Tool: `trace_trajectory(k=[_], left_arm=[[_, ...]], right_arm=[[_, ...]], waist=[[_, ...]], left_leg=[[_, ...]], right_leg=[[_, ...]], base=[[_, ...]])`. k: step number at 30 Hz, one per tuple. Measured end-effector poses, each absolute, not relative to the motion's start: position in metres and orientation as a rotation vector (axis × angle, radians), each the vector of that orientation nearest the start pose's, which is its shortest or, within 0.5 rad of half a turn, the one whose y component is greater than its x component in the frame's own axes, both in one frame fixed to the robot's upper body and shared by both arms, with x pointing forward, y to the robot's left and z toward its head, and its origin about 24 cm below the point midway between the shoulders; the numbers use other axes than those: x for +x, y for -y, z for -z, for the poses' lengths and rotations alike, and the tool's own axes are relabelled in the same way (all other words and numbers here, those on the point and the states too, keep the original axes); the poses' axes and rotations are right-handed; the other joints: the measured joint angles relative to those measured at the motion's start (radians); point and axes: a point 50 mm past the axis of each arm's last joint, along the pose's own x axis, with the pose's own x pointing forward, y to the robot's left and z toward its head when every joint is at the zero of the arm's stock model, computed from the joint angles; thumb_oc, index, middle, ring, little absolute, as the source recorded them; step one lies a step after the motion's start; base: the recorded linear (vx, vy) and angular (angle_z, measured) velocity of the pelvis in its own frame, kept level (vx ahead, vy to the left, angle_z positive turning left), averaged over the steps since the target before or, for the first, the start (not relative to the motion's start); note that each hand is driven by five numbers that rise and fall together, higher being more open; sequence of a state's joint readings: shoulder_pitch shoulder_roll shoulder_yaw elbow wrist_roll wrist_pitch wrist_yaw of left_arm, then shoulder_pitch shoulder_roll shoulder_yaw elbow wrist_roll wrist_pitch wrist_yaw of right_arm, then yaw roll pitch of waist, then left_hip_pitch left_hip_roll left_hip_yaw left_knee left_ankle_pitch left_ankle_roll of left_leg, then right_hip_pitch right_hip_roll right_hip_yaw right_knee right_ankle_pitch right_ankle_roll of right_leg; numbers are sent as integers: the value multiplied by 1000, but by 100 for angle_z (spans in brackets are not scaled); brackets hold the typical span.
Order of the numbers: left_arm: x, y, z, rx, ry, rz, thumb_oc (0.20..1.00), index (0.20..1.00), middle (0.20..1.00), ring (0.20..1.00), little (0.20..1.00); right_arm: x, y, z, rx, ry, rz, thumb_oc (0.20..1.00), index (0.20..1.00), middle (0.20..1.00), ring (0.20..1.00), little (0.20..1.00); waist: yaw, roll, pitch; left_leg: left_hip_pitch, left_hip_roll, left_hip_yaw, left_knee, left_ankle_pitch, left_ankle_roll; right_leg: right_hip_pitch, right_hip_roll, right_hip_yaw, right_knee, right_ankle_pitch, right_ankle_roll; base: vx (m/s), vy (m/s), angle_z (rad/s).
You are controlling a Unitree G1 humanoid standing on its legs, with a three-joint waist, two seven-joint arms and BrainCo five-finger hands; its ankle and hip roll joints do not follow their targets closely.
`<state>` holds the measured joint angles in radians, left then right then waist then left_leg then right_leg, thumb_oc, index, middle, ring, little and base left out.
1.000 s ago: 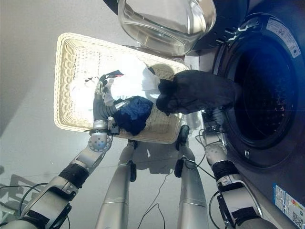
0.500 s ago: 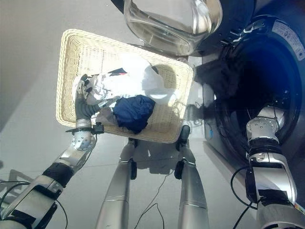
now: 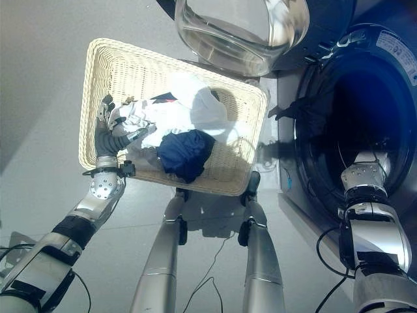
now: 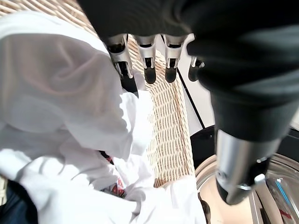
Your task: Put the clothes into the washing machine.
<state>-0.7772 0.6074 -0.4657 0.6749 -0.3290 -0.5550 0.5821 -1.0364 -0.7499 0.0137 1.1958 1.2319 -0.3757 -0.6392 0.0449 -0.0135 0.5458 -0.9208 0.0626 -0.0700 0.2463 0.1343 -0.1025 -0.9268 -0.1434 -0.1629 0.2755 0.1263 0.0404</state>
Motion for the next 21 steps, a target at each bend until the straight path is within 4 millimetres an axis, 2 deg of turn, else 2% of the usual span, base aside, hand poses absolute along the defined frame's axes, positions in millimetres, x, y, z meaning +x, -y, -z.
trace_trajectory(k=[3, 6, 7, 9, 16, 21], left_arm=[[362, -208, -187, 284, 644, -278, 1000, 1000, 1000, 1000, 1000], [363, -207, -191, 282, 657, -277, 1000, 1000, 1000, 1000, 1000], [363, -205, -194, 284, 664, -272, 1000, 1000, 1000, 1000, 1000], [364, -204, -197, 284, 671, -268, 1000, 1000, 1000, 1000, 1000], [365, -202, -201, 301, 686, -271, 1000, 1000, 1000, 1000, 1000], [368, -195, -206, 520, 737, -284, 1000, 1000, 1000, 1000, 1000]], right_arm=[[338, 384, -190, 597, 139, 1178, 1000, 1000, 1000, 1000, 1000], [339, 386, -191, 390, 7, 1159, 1000, 1000, 1000, 1000, 1000], [339, 388, -196, 167, -64, 1158, 1000, 1000, 1000, 1000, 1000], [337, 392, -205, 2, -99, 1167, 1000, 1000, 1000, 1000, 1000], [341, 388, -225, -227, -101, 1172, 1000, 1000, 1000, 1000, 1000], [345, 381, -230, -309, -75, 1193, 1000, 1000, 1000, 1000, 1000]], waist=[[-1, 0, 0], [-3, -1, 0], [-3, -1, -1], [-3, -2, -1], [-1, -2, -1], [-2, -1, -1]], left_leg=[[-3, -2, -10, -5, 0, 1], [-12, -2, -14, -6, 2, 2], [-15, -2, -15, -7, 3, 3], [-17, -3, -17, -7, 3, 3], [-18, -4, -19, -9, 3, 3], [-18, -6, -18, -14, 4, 4]], right_leg=[[3, -1, -9, -8, 1, 1], [3, 0, -12, -20, 4, 4], [3, 1, -16, -26, 8, 3], [3, 0, -20, -27, 10, 3], [3, -1, -24, -27, 9, 2], [1, -3, -24, -27, 9, 3]], base=[[0, -41, 5], [-7, -35, 3], [-12, -43, 1], [0, 0, 0], [-3, 5, 0], [-18, 52, 0]])
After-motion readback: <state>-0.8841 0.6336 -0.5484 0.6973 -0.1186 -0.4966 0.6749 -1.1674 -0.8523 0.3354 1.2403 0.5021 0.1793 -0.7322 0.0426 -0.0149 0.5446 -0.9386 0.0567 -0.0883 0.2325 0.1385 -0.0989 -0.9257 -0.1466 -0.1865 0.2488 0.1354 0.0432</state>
